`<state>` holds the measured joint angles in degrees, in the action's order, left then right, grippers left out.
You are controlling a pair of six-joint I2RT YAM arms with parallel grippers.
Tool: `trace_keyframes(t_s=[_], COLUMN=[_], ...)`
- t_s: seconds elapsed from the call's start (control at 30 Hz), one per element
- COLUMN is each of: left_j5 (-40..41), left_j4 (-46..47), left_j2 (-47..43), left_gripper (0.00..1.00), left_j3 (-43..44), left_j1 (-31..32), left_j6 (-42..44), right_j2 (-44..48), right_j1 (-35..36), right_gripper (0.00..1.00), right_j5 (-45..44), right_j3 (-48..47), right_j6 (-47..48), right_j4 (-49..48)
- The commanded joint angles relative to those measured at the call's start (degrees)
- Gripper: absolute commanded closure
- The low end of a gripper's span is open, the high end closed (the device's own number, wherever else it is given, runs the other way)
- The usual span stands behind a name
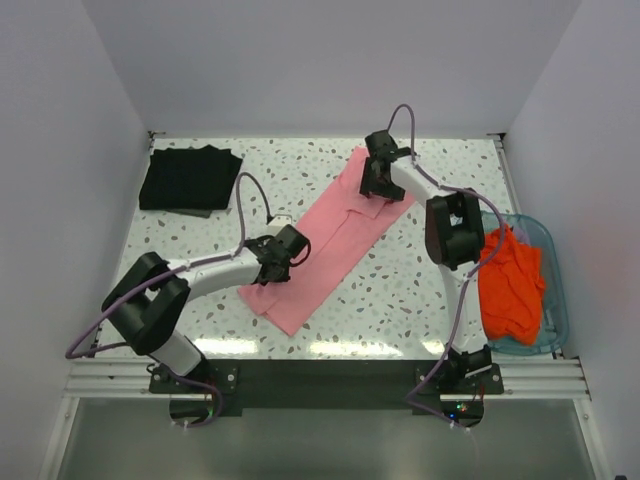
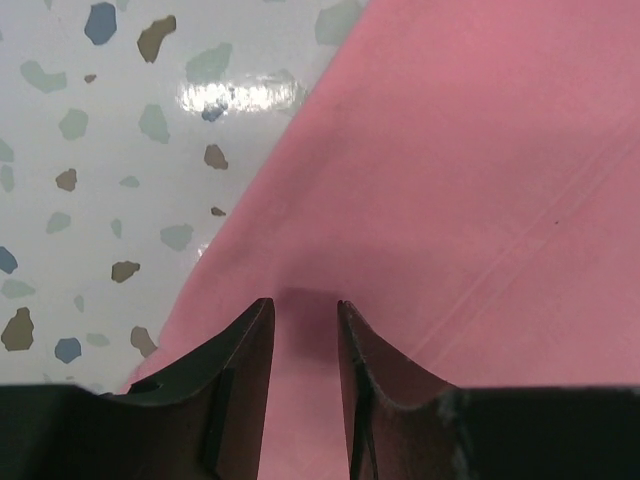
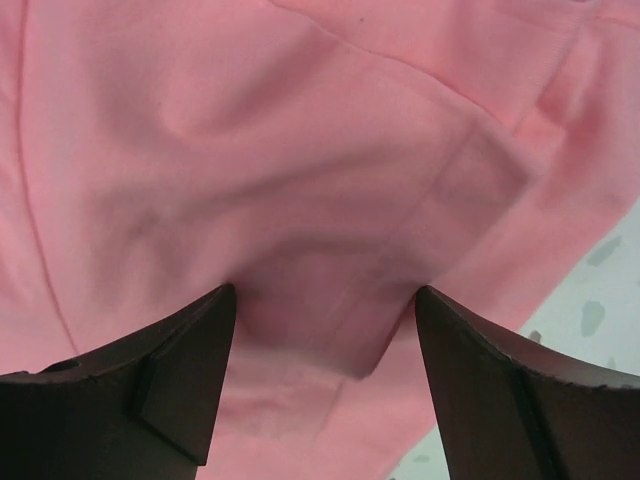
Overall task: Fold and stack the t-shirts
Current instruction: Fold the tshirt
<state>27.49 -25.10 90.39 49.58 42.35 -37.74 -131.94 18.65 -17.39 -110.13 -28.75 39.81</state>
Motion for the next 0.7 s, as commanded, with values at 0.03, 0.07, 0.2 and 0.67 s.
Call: trace_keyframes(t_s=[0.03, 0.07, 0.2, 0.67], left_j5=[0.0, -0.4, -5.0, -12.9], left_j4=[-2.0, -2.3, -1.2, 2.3], left_j2=[-2.1, -2.6, -5.0, -2.6], left_gripper=[0.65, 0.65, 0.66, 0.54], left_j3=[-3.0, -3.8, -7.9, 2.9], left_j1=[3.1, 3.8, 8.8, 17.4], left_j6=[-1.4, -3.5, -9.3, -15.0], right_j2=[-5.9, -8.1, -13.8, -14.8], right_j1=[-0.7, -0.6, -0.6, -0.7], right_gripper=[0.25, 0.25, 0.25, 0.04], right_j5=[1.9, 2.8, 4.6, 5.0], right_j3=[-9.7, -11.1, -18.4, -27.2], right_j6=[-0.1, 0.5, 4.3, 18.0], right_j4=[2.5, 2.7, 4.7, -0.3])
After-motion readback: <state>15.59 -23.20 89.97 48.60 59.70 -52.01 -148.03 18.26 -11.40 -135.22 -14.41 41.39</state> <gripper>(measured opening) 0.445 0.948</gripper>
